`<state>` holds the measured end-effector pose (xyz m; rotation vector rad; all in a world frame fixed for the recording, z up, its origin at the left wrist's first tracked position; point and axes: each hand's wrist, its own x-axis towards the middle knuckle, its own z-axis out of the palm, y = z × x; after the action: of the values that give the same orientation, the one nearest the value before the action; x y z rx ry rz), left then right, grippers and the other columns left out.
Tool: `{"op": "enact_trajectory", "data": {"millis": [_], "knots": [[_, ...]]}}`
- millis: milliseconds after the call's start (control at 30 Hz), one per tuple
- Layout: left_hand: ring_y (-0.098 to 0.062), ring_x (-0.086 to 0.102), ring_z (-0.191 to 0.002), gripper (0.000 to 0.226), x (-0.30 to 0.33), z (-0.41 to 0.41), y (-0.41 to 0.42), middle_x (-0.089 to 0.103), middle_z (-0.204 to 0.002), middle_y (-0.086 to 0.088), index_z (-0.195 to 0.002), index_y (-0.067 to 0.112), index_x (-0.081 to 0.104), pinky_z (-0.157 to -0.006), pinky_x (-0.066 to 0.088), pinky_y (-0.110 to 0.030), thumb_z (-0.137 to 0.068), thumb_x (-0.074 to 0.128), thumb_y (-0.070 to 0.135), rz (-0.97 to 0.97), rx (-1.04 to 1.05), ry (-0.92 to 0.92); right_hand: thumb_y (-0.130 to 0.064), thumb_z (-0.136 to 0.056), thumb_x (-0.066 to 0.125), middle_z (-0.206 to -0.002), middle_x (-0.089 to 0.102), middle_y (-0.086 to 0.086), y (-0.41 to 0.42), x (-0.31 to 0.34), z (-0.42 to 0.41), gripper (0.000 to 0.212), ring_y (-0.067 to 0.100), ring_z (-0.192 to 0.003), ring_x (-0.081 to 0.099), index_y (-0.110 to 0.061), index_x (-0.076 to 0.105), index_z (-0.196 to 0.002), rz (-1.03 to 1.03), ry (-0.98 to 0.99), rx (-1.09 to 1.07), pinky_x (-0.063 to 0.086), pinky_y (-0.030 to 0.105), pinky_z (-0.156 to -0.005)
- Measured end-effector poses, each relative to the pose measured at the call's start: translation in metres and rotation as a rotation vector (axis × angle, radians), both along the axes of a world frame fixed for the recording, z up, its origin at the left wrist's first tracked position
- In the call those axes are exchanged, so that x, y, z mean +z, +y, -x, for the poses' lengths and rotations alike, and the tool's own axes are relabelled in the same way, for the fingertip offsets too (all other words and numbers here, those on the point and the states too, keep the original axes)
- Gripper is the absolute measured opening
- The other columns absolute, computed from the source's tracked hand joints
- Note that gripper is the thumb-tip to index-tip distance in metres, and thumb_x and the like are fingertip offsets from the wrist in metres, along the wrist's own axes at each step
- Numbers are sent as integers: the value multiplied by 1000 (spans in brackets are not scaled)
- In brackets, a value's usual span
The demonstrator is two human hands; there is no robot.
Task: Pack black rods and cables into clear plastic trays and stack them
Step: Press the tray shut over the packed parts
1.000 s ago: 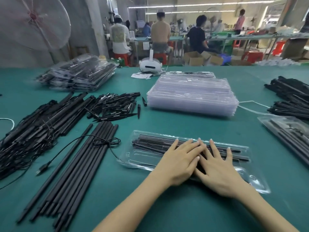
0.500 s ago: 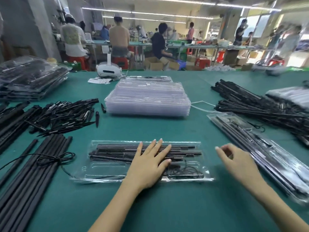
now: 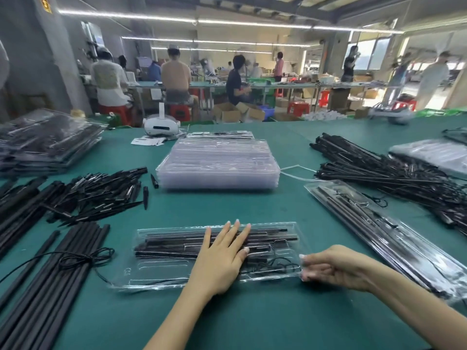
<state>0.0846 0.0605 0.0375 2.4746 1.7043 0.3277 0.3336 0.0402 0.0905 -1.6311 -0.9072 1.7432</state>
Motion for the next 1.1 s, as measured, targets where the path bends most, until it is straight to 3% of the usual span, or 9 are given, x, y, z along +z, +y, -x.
{"op": "enact_trajectory", "data": {"millis": [67, 200, 333, 567, 733, 900, 1100], "knots": [[-4, -14, -145, 51, 1, 0, 0, -9, -158, 15, -148, 42, -7, -116, -16, -39, -103, 16, 44, 2, -5, 9, 0, -84, 66, -63, 54, 20, 1, 0, 1, 13, 22, -48, 65, 12, 62, -78, -1, -4, 5, 54, 21, -44], [-4, -13, -145, 50, 2, 0, -1, -8, -159, 15, -149, 43, -4, -116, -16, -38, -103, 16, 44, 9, -2, 12, 0, -84, 67, -61, 62, 23, 0, -6, 6, 14, 20, -43, 61, 8, 63, -74, -109, -127, 32, 50, 20, -43], [-4, -11, -145, 50, 2, 0, -1, -6, -159, 16, -149, 44, 0, -117, -14, -38, -103, 17, 44, 14, -4, 12, 2, -82, 67, -55, 58, 18, -5, -11, 7, 21, 20, -40, 54, 5, 60, -63, -219, -182, 15, 44, 19, -42], [-3, -9, -145, 49, 2, 0, -1, -3, -159, 16, -149, 45, 3, -118, -12, -38, -102, 17, 46, 22, -2, 8, 2, -86, 63, -51, 56, 12, -7, -20, 11, 20, 17, -39, 56, 5, 60, -66, -300, -231, -17, 46, 18, -43], [-3, -8, -145, 49, 0, 0, 1, -1, -159, 17, -149, 46, 6, -118, -11, -37, -102, 18, 47, 16, 0, 0, -1, -88, 61, -47, 57, 7, -7, -27, 11, 23, 10, -35, 51, 0, 60, -65, -318, -248, -56, 33, 14, -35], [-2, -7, -145, 48, -1, 1, 0, 0, -159, 18, -149, 47, 7, -117, -12, -36, -102, 18, 48, 8, 5, -15, 4, -83, 65, -52, 62, 16, -1, -16, 3, 14, 16, -37, 58, 8, 64, -70, -165, -116, -12, 39, 15, -35], [-1, -8, -145, 49, -2, 1, 0, 0, -159, 19, -148, 48, 6, -118, -11, -37, -101, 18, 49, -1, 10, -15, -6, -84, 69, -53, 63, 14, 2, -16, -2, 18, 18, -48, 62, 6, 65, -71, -181, -139, 111, 50, 22, -55]]}}
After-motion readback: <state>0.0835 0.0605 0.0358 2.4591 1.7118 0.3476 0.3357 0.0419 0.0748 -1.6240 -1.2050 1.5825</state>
